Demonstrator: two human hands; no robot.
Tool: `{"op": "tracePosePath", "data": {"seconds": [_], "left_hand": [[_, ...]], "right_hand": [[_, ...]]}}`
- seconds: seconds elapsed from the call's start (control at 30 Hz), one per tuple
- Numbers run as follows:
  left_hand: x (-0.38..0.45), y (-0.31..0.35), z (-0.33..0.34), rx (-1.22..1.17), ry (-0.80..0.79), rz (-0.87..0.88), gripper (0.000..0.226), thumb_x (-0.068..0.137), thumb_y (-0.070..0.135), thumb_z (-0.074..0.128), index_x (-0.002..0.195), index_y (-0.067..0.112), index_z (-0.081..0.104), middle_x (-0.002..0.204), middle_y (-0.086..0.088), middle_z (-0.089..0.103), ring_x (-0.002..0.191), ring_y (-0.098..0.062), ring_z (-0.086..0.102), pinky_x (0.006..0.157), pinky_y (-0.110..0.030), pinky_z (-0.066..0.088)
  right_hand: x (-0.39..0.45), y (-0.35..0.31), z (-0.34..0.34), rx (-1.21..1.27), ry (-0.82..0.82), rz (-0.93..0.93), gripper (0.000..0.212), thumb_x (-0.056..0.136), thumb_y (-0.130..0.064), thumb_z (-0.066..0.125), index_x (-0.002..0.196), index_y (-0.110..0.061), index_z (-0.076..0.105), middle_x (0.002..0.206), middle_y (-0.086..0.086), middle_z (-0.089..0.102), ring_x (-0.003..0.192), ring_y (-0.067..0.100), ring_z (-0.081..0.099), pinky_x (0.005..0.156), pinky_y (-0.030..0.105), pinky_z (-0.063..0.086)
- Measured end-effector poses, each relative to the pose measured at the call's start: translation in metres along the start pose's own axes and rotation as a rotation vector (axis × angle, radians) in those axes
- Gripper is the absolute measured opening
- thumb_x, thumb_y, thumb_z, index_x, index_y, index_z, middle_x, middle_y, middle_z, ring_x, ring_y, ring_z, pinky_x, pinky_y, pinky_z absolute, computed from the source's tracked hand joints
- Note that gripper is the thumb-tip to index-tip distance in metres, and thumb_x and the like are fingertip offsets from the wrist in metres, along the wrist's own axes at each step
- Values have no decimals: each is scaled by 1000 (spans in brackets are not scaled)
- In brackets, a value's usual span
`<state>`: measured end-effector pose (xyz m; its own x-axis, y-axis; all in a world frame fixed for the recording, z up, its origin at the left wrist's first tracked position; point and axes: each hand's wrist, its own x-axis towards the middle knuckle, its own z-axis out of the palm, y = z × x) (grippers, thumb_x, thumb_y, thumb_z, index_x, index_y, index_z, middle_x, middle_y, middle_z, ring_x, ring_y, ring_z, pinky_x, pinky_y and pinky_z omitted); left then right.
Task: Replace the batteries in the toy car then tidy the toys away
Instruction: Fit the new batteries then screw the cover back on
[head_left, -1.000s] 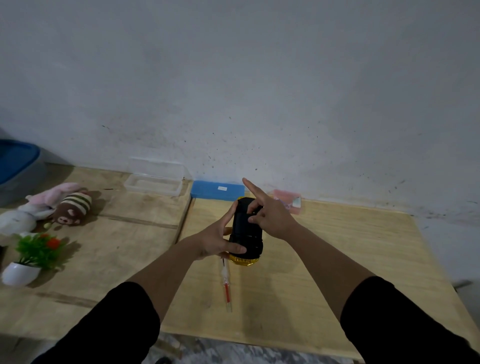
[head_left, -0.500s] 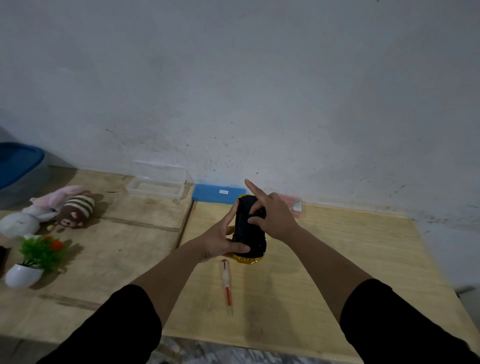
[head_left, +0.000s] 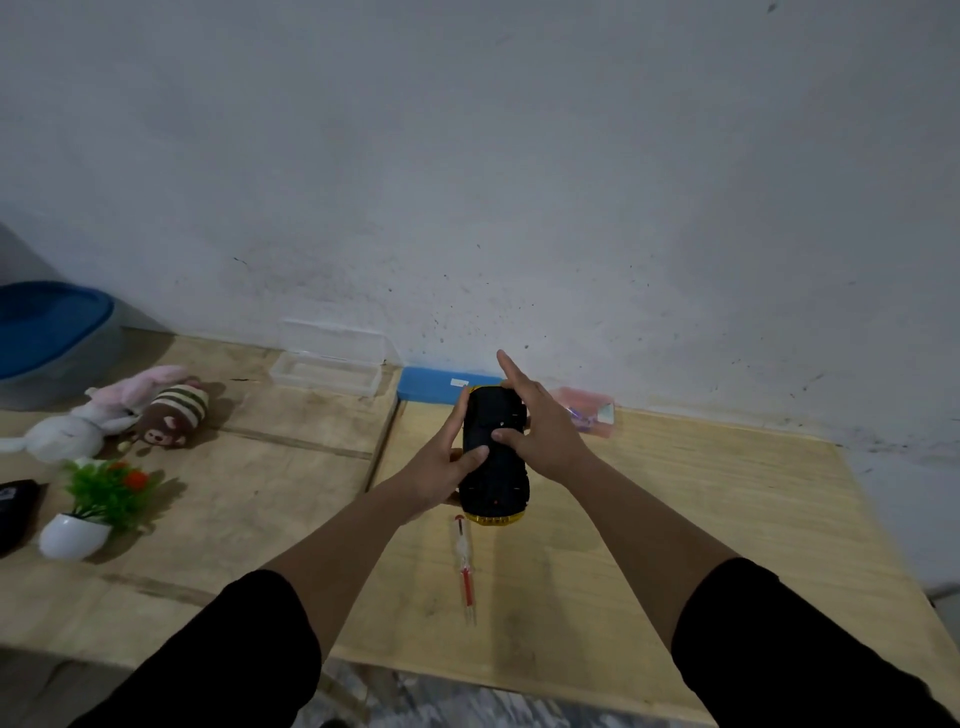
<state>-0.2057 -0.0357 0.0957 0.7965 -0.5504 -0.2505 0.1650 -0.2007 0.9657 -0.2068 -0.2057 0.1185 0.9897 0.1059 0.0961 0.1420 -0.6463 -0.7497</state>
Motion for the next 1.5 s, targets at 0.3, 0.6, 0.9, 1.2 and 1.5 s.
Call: {"op": "tracePosePath", "data": {"seconds": [0.3,0.6,0.9,1.2,1.5], "left_hand": [[-29,-23,-32,91,8,-7,71,98,26,50,141,58,4,148,18,26,123,-17,49,73,-33,59],[-43,-65,-87,86,-2,-107,75,95,20,53,142,54,4,142,13,33,127,-15,44,91,-35,52],[-51,-90,-110,129,-84,-163,74,98,16,48,146,48,2,137,13,39,121,-12,47,95,-34,49],[-55,-82,-119,146,-157,-143,74,98,18,49,146,47,2,144,8,37,122,-13,46,90,-34,51],[-49,-49,-110,174,-194,-139,75,95,27,53,140,59,3,138,4,39,114,-23,54,73,-44,59]], "right_hand": [[-7,-13,48,-45,53,-6,95,81,-21,69,140,-51,0,128,3,50,108,20,55,90,34,47],[-46,9,118,-70,135,351,92,84,-18,65,144,-45,0,98,1,50,86,12,51,80,29,44],[-65,24,173,-295,-52,499,83,90,-12,56,145,-48,6,114,8,46,101,27,51,82,33,43],[-48,-10,139,-127,225,518,85,87,5,50,148,-35,7,94,9,47,78,19,47,68,24,35],[-3,-77,75,44,506,368,79,90,0,51,150,-30,9,134,15,50,94,26,63,87,42,53]]}}
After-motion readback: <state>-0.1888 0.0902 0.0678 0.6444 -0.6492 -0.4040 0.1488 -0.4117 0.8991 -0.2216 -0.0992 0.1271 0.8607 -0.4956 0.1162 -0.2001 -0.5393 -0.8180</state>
